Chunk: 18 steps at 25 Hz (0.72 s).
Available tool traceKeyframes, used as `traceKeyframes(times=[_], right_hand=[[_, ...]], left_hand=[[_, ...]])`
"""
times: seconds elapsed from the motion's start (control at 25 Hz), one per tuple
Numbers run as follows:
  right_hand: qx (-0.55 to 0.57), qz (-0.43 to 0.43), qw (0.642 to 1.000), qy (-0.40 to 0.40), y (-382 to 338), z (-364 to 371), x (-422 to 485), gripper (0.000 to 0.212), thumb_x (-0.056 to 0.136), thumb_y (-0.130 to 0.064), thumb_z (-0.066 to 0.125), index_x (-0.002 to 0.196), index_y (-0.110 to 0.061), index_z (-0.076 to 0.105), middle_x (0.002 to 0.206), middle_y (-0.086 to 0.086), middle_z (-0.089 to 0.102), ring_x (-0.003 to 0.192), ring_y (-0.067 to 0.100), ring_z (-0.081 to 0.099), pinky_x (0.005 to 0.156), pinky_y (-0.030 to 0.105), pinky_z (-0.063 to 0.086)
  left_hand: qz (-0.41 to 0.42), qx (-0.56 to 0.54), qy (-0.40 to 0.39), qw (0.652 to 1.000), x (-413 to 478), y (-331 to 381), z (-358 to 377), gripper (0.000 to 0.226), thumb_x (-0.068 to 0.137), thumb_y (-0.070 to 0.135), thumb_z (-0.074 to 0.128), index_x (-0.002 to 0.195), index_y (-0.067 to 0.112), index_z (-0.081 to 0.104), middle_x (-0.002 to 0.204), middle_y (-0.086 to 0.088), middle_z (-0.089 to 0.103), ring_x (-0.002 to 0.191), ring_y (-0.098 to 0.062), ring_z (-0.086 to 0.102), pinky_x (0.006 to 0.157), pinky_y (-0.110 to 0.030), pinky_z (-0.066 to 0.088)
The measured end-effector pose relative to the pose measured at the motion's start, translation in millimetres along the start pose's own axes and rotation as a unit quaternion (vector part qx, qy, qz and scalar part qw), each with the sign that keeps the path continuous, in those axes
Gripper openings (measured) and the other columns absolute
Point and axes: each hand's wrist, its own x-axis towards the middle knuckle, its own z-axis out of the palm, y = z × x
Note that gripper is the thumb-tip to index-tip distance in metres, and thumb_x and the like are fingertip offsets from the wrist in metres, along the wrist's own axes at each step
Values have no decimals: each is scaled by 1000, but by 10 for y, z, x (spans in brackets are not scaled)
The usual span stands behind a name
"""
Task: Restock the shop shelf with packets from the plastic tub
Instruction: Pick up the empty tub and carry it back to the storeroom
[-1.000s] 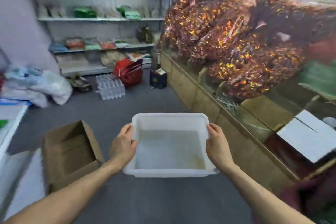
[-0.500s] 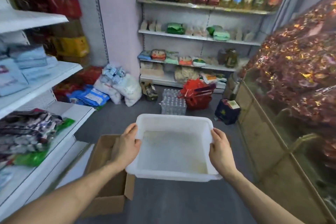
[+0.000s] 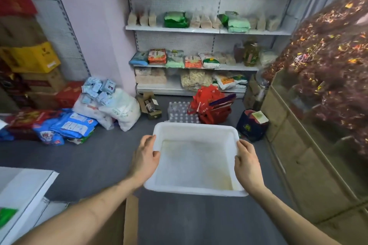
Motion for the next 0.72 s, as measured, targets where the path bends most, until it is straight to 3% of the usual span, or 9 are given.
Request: traceKeyframes(times=[0.2, 0.32, 0.44, 0.72], right_hand=[[-3, 24, 1000, -9, 393, 553, 1568, 52, 92, 2, 47, 140, -16, 52, 144, -5, 43, 129, 15, 45, 98, 24, 36], [1, 29, 999, -37, 654, 954, 2653, 47, 95, -2, 46, 138, -18, 52, 138, -3, 43, 114, 4, 41, 94, 23, 37], [-5, 49, 995, -83, 831, 1294, 3567, 40, 95, -7, 48, 132, -23, 53, 127, -3, 44, 106, 6, 42, 88, 24, 37], [-26, 145, 970, -191, 1292, 2644, 5377, 50, 95, -8, 52, 141, -26, 46, 124, 1, 43, 89, 12, 48, 82, 29, 39]], left_hand=[[-12, -5, -17, 1000, 1695, 28, 556, 60, 91, 12, 58, 149, 18, 48, 124, -4, 53, 102, -34, 60, 84, -46, 53], [-42, -12, -9, 999, 2696, -46, 961, 61, 90, 11, 59, 150, 19, 48, 121, -8, 53, 99, -37, 61, 84, -47, 53], [-68, -21, -25, 997, 3406, -189, 1265, 62, 90, 8, 59, 150, 19, 46, 124, -11, 53, 100, -40, 62, 86, -51, 54], [-140, 33, -123, 982, 5176, -912, 2097, 67, 93, 9, 56, 156, 19, 37, 143, -12, 47, 114, -41, 61, 86, -48, 53]])
